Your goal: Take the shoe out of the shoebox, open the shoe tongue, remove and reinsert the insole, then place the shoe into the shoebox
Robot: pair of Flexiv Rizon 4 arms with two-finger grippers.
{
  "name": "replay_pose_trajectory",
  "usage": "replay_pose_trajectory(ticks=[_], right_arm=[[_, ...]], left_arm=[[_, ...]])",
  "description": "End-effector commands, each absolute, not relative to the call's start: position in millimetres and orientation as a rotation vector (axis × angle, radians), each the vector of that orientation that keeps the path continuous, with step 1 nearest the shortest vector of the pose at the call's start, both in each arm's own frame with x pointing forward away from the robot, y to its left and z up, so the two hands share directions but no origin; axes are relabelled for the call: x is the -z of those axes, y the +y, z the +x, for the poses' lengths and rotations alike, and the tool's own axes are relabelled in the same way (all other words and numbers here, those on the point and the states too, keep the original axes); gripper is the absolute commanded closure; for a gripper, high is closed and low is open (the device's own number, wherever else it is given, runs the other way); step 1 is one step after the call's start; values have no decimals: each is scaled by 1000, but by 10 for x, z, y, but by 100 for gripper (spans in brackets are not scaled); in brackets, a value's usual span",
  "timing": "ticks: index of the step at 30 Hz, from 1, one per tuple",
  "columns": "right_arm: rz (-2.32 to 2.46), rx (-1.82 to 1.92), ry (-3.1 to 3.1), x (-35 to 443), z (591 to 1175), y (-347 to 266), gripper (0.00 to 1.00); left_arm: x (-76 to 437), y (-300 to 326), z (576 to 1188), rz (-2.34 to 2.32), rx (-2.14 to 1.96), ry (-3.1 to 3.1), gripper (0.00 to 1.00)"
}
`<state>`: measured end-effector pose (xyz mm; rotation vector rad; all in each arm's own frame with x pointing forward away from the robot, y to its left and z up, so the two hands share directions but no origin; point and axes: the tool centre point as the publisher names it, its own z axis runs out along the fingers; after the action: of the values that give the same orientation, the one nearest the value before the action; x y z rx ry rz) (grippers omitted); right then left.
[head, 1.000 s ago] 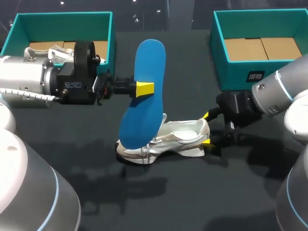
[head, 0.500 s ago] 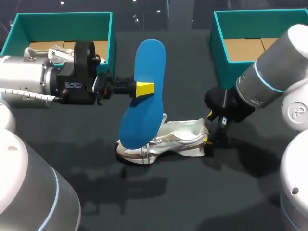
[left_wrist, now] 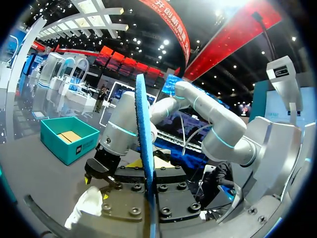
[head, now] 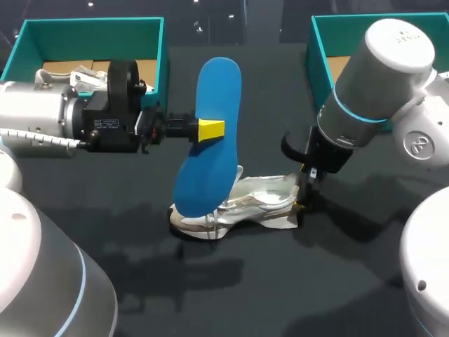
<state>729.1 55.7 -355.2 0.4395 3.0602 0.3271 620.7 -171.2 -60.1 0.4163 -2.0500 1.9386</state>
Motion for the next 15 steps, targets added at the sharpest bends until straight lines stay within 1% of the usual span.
replay_pose_trajectory(ticks=[1, 8, 15], right_arm=[[438, -33, 3091, 3534, 7256, 630, 0], [435, 0, 3086, 3541, 7231, 641, 0], [428, 18, 3060, 3398, 7189, 709, 0]], left_arm=[[608, -1706, 6192, 418, -1943, -2048, 100], [608, -1706, 6192, 418, -1943, -2048, 100], [608, -1706, 6192, 418, -1943, -2048, 100]])
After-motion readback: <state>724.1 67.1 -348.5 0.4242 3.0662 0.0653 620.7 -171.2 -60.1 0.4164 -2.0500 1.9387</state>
